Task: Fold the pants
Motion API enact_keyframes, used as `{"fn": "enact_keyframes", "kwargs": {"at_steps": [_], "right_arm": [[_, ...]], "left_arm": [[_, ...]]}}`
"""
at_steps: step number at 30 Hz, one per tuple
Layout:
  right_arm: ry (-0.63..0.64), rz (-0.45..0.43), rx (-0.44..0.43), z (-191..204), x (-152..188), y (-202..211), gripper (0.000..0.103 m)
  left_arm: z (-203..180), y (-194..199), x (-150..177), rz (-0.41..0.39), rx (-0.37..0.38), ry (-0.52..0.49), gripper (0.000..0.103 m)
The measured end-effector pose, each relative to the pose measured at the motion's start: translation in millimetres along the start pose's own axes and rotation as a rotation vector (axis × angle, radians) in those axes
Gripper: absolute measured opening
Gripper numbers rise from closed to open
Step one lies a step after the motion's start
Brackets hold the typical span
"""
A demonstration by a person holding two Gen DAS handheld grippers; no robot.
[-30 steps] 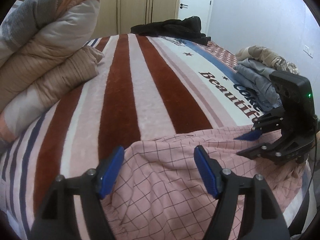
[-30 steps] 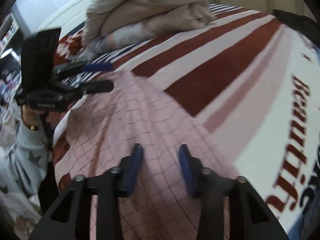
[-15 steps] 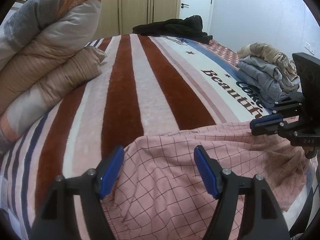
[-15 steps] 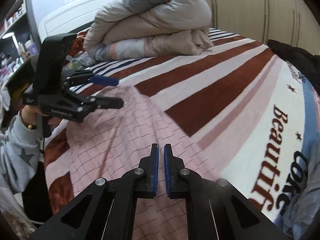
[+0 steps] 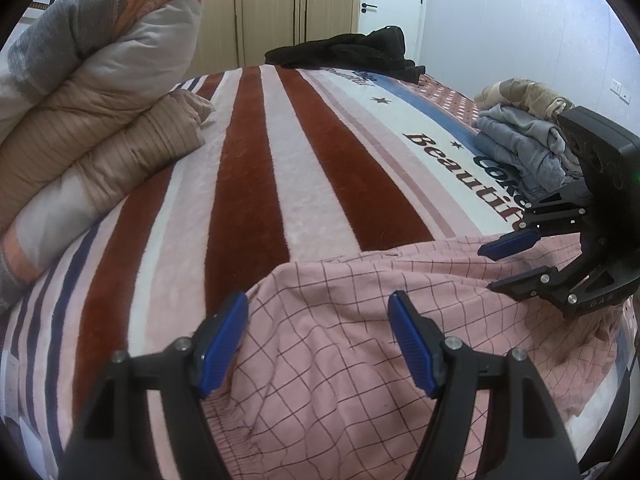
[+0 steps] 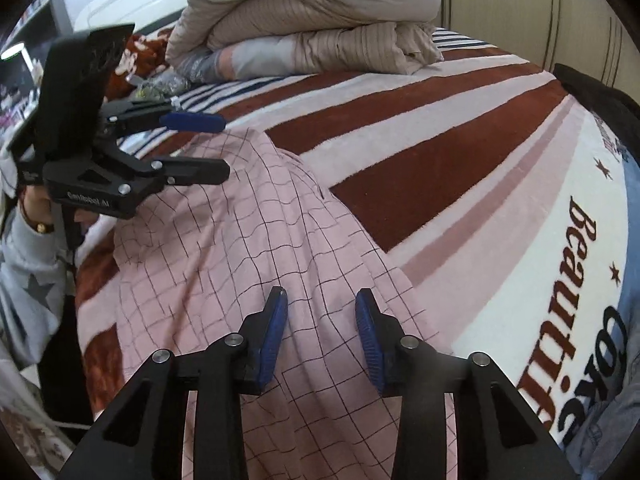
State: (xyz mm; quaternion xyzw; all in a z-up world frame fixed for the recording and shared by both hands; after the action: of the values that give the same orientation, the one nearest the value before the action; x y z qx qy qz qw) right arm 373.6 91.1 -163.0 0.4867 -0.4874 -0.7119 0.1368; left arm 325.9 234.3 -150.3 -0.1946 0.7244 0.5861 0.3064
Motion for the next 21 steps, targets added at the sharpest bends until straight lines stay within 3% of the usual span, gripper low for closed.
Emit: {"fn": "enact_keyframes", "kwargs": {"at_steps": [5, 8, 11, 21], "right_arm": [[0.001, 0.010, -0.022, 1, -1, -2, 0.030], [0.040, 0.025, -0.013, 10, 2, -4, 0.005], [0.090, 0.006, 0.032, 22, 4, -1, 0.002], [0.088, -0.087, 0.124, 21, 1, 22, 0.000]], "left_arm": [[-2, 1, 1, -0.001, 0.006, 0.001, 0.069], [-2, 1, 1, 0.000, 0.007, -0.003, 0.069], [-2, 2, 1, -0.002, 0.006, -0.005, 0.069], [0, 2, 1, -0.005, -0.011, -0.001, 0.069]]}}
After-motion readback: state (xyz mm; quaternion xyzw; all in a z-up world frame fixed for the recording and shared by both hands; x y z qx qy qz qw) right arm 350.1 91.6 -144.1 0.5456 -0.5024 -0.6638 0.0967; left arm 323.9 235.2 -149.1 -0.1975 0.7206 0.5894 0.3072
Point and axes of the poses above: each gripper's, at about its wrist camera, not at the fingertips, and y roughly against the way its jaws point, z to its left, x to its underside, the point moved 1 cm from there along -y, roughly the way its jaws point, and after that the axes turned 7 degrees about x, right-handed, at the moved point
